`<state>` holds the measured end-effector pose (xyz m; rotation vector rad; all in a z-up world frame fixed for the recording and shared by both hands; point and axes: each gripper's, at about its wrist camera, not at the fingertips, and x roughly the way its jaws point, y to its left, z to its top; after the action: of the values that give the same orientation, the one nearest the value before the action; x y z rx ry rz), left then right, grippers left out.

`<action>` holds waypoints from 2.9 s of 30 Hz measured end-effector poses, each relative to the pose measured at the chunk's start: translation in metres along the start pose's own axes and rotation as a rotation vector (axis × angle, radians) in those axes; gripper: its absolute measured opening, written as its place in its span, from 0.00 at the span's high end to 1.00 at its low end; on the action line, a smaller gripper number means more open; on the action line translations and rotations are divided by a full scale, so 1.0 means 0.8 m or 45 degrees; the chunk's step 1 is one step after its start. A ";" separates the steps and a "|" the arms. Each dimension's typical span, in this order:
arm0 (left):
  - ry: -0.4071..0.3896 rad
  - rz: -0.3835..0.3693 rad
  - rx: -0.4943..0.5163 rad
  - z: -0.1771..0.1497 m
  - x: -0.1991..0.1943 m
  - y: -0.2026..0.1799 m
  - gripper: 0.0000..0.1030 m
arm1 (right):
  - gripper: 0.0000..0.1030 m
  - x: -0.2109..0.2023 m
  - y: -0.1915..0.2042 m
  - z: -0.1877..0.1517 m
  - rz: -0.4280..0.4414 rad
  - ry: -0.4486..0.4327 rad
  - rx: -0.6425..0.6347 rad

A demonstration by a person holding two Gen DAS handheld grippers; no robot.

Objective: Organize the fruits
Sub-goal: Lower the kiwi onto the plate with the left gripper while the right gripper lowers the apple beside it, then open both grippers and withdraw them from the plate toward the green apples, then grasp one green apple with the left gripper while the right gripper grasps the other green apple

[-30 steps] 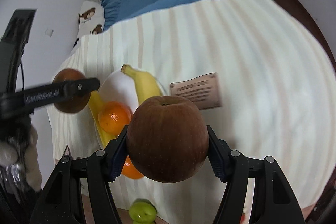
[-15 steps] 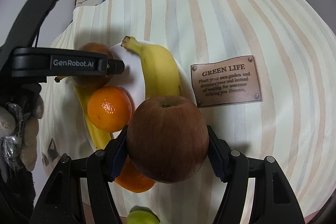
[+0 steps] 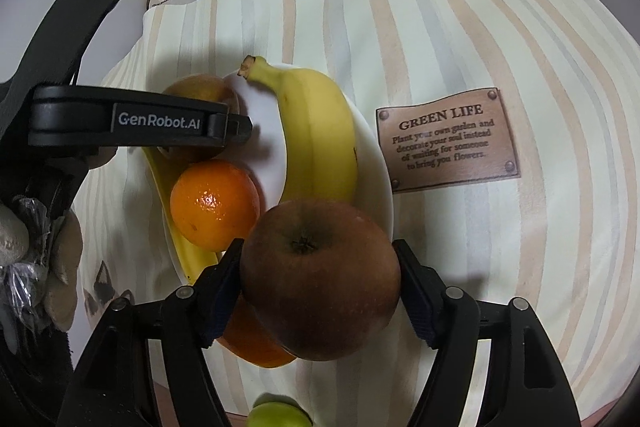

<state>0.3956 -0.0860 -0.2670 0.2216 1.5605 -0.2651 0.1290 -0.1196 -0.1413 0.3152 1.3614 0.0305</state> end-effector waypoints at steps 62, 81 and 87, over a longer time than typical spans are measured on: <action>-0.767 0.104 -0.337 -0.365 -0.324 -0.022 0.17 | 0.04 -0.338 0.078 -0.188 -0.209 -0.561 -0.291; -0.694 0.128 -0.435 -0.412 -0.312 -0.037 0.17 | 0.02 -0.360 0.066 -0.229 -0.080 -0.526 -0.271; -0.364 0.100 -0.441 -0.401 -0.195 -0.047 0.17 | 0.10 -0.282 0.017 -0.222 -0.058 -0.316 -0.219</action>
<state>0.0795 -0.0197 -0.1106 -0.0271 1.2861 0.0372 -0.0886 -0.1159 0.0469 0.1377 1.1113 0.0679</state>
